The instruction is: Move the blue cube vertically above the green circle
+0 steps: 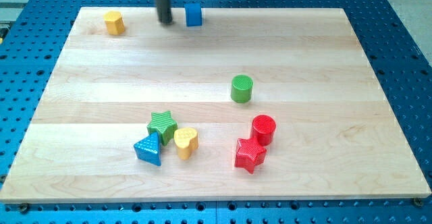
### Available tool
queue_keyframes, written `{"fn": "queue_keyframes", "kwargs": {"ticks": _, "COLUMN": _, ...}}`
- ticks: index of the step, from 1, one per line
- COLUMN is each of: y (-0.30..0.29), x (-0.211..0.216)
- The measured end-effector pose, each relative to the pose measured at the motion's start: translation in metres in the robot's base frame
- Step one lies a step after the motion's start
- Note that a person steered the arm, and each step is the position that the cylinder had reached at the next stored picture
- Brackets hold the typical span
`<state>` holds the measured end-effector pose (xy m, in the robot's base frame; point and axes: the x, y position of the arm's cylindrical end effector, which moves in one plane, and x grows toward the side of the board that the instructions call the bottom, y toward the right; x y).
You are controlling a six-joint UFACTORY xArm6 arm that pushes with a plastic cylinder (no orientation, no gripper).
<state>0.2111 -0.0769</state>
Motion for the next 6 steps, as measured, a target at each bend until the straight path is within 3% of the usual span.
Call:
{"fn": "queue_keyframes", "kwargs": {"ticks": 3, "y": 0.051, "x": 0.057}}
{"fn": "queue_keyframes", "kwargs": {"ticks": 4, "y": 0.013, "x": 0.017}}
{"fn": "queue_keyframes", "kwargs": {"ticks": 5, "y": 0.061, "x": -0.002}}
{"fn": "queue_keyframes", "kwargs": {"ticks": 6, "y": 0.1, "x": 0.008}}
